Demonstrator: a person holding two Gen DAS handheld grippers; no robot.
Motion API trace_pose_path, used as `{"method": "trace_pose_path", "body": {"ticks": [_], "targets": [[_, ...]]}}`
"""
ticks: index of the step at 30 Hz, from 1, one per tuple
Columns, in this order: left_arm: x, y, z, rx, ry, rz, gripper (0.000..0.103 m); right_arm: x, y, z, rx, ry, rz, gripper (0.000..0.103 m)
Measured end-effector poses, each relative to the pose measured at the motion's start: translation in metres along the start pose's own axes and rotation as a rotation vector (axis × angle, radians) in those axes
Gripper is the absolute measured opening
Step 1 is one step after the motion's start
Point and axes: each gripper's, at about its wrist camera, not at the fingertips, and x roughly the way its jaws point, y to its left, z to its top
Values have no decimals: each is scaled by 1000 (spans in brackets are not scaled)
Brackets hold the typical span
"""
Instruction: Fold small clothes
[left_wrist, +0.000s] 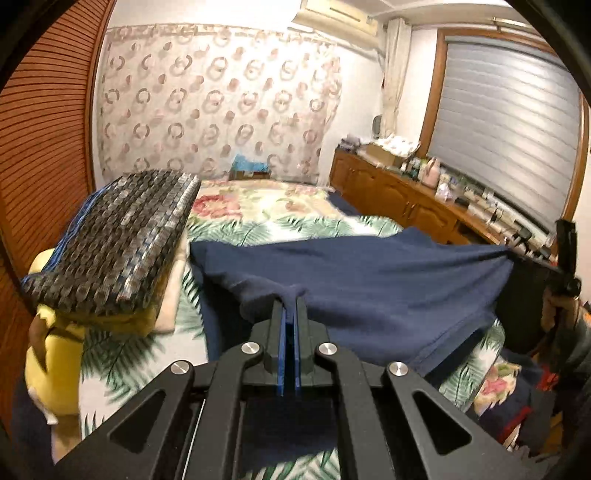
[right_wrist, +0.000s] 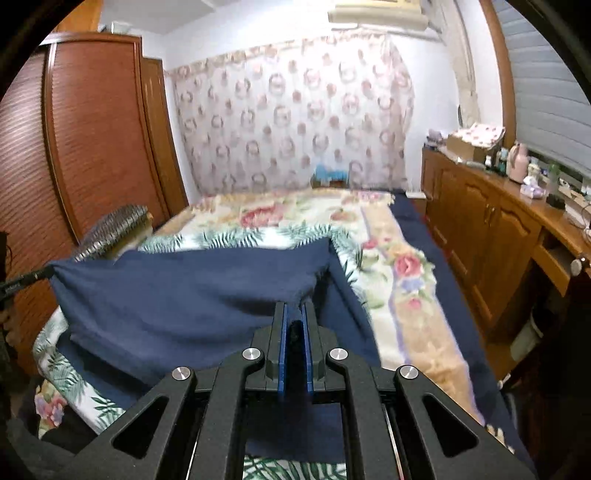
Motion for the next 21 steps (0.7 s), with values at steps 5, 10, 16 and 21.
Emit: {"method": "trace_pose_path", "body": {"ticks": [5, 10, 16, 21], "targets": [[22, 9, -38, -9, 112, 61, 4, 18, 0, -40, -33, 131, -38, 7], [39, 16, -61, -11, 180, 115, 25, 36, -5, -72, -1, 190, -59, 7], [43, 21, -67, -38, 189, 151, 49, 41, 8, -67, -45, 186, -141, 27], [56, 29, -73, -84, 239, 125, 51, 27, 27, -63, -44, 147, -125, 59]]}}
